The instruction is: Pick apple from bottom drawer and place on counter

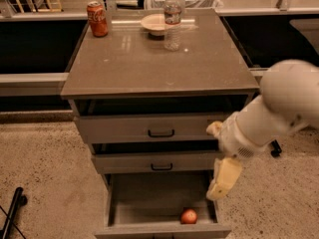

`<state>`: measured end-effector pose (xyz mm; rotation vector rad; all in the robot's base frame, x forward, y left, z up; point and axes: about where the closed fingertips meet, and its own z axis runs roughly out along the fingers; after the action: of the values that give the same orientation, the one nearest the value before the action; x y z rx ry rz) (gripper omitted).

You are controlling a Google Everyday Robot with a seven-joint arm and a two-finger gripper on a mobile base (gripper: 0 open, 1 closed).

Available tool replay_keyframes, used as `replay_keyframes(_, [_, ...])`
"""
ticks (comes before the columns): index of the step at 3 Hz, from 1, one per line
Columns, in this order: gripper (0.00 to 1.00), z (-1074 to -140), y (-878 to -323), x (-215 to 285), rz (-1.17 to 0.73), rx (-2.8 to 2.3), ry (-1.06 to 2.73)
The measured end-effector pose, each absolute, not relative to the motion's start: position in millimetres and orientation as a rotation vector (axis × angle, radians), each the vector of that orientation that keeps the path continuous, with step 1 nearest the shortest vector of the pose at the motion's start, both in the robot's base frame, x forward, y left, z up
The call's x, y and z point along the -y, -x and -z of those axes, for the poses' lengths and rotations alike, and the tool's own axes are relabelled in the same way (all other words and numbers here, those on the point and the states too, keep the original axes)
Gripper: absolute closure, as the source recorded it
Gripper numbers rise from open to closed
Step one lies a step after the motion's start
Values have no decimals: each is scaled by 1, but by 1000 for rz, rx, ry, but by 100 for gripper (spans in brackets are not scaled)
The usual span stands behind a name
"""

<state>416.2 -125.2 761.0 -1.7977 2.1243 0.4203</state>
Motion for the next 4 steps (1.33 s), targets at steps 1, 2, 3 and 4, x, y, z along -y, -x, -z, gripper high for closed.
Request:
replay_keyframes(1, [0, -707, -394, 108, -510, -2044, 1876])
replay_keyframes(2, [0, -708, -394, 107, -486, -1957, 1953])
replay_keyframes(3, [0, -669, -394, 102, -606, -1999, 1941])
replay_keyframes(4, [0, -580, -374, 82, -828, -2044, 1911])
